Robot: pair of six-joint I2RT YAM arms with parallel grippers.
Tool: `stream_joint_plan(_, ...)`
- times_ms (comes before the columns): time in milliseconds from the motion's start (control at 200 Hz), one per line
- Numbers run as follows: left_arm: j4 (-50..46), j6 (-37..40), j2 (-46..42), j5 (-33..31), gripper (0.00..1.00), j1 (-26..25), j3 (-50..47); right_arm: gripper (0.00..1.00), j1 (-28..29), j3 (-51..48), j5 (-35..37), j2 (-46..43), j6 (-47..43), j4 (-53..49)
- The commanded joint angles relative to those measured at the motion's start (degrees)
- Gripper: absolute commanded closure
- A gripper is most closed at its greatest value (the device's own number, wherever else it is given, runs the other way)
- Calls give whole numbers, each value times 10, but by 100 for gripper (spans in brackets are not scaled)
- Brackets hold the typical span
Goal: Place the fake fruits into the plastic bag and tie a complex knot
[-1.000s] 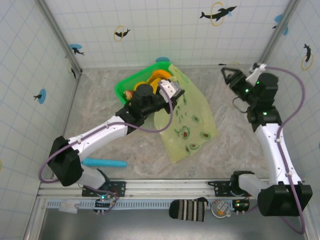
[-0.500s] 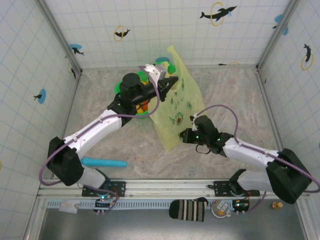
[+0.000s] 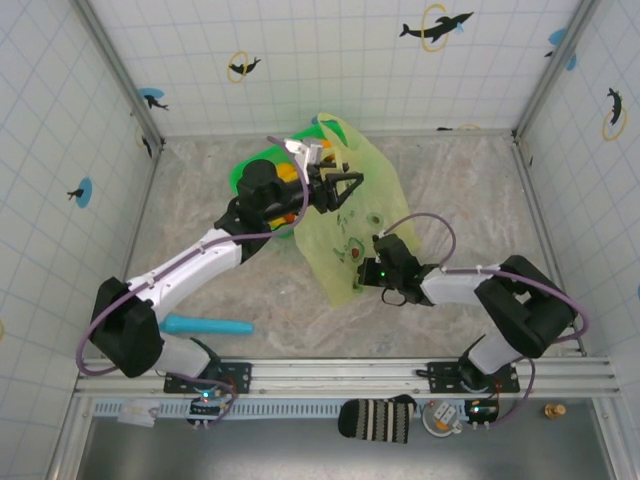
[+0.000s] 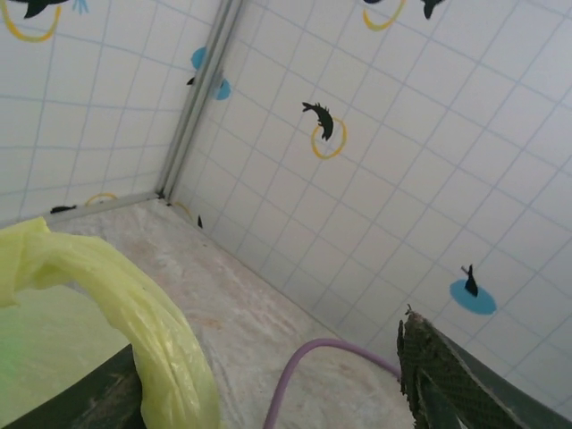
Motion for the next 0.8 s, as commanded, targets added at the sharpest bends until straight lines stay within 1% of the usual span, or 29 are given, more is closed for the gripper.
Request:
stream_joint_plan(0, 49, -92, 10, -5, 31, 5, 17, 100, 9, -8, 30, 14, 4, 34)
stream_joint_plan(75, 52, -145, 21, -21, 30, 14, 29, 100, 12, -9, 38, 18, 1, 31)
stream_joint_plan(155, 68, -232, 32, -36, 31, 41, 30, 100, 16, -13, 48, 18, -5, 30)
stream_joint_plan(225, 74, -306, 44, -32, 32, 62, 37, 100, 19, -18, 54, 18, -10, 29)
stream_joint_plan(320, 77, -359, 61, -13, 33, 73, 53, 100, 23, -22, 63, 19, -16, 28)
stream_joint_plan(375, 80, -376, 66, -11, 32, 75, 60, 100, 24, -24, 68, 21, -19, 26)
stream_joint_plan(460, 81, -398, 67, -26, 30, 78, 62, 100, 26, -27, 74, 25, -22, 27)
stream_joint_plan(586, 70, -399, 66, -57, 26, 89, 65, 100, 30, -29, 78, 34, -23, 29)
stream_joint_plan(716, 66, -406, 81, -56, 23, 94, 86, 100, 38, -29, 86, 42, -27, 31)
stream_joint_plan(796, 58, -411, 86, -68, 23, 94, 92, 100, 43, -31, 92, 46, -28, 31)
